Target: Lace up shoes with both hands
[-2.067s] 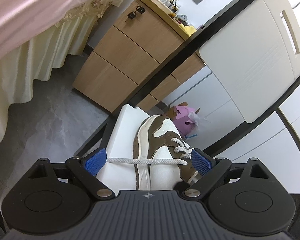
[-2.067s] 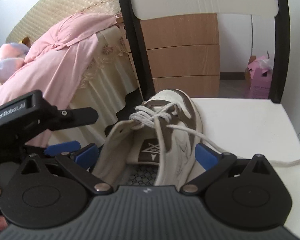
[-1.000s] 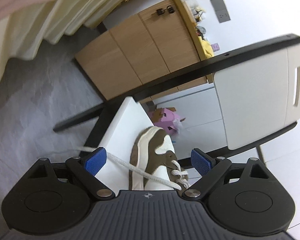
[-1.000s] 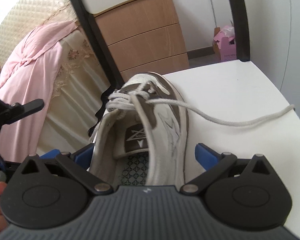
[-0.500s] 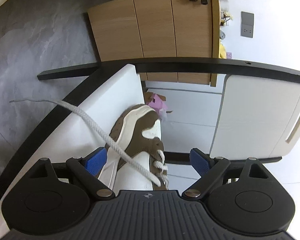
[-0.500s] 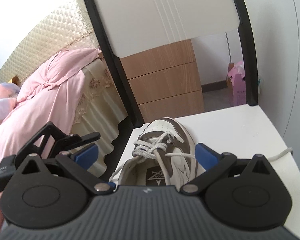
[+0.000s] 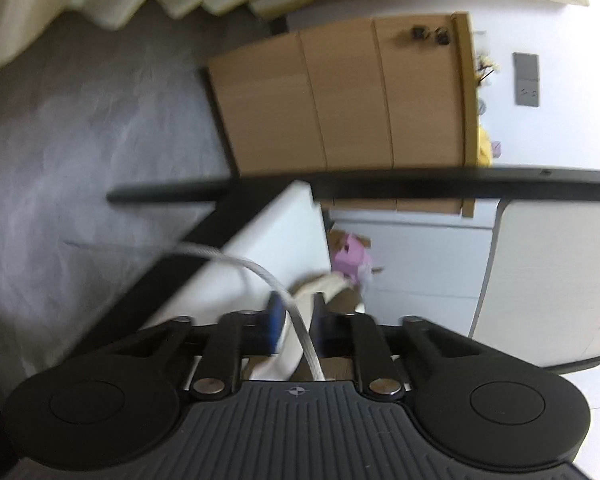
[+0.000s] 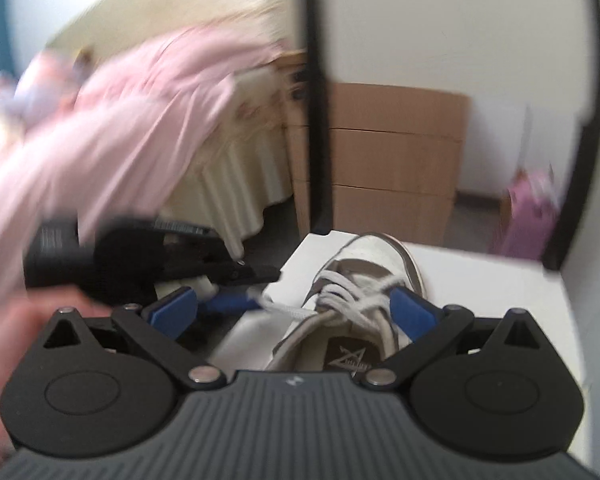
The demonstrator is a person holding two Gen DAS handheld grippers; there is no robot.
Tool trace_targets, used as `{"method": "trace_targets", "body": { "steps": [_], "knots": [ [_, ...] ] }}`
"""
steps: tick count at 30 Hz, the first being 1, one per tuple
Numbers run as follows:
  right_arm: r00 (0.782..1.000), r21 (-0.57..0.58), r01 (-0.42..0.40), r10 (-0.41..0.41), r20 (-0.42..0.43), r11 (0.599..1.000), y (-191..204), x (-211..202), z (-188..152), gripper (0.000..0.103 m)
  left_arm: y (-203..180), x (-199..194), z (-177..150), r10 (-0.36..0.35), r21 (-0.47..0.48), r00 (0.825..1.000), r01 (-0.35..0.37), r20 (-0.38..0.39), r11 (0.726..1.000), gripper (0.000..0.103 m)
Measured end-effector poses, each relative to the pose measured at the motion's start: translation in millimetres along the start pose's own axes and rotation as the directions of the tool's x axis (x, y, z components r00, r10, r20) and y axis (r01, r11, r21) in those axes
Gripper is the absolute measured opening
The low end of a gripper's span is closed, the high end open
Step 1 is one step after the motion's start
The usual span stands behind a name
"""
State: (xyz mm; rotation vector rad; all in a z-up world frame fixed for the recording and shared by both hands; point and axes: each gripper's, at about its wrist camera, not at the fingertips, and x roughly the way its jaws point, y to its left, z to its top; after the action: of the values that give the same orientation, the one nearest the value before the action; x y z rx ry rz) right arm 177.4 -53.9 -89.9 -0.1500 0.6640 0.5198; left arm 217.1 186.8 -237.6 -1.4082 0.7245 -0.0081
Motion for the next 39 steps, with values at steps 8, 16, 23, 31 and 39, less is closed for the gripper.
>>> {"method": "trace_targets", "body": {
  "steps": [8, 16, 23, 31, 39],
  "knots": [
    [0.999, -0.338, 0.018, -0.005, 0.041, 0.941, 22, 11, 20, 0.103, -25, -18, 16, -0.064, 0.191, 0.998, 0.060, 0.019, 0.980, 0.012],
    [0.998, -0.437, -0.030, 0.051, 0.036, 0.899, 25, 27, 31, 0.081, -48, -42, 13, -0.224, 0.303, 0.975, 0.216, -0.008, 0.928, 0.012],
    [0.994, -0.458, -0.072, 0.101, 0.038, 0.886, 47, 39, 39, 0.013, -41, -50, 16, -0.249, 0.260, 0.968, 0.243, -0.009, 0.935, 0.012],
    [0.987, -0.451, -0.089, 0.141, 0.082, 0.888, 56, 5, 40, 0.001, -23, -65, 38, -0.262, 0.143, 0.961, 0.248, 0.092, 0.958, 0.012],
    [0.992, -0.390, -0.088, 0.115, 0.046, 0.917, 36, -5, 22, 0.004, -26, -73, 38, -0.259, 0.169, 0.962, 0.243, 0.084, 0.955, 0.008]
  ]
}}
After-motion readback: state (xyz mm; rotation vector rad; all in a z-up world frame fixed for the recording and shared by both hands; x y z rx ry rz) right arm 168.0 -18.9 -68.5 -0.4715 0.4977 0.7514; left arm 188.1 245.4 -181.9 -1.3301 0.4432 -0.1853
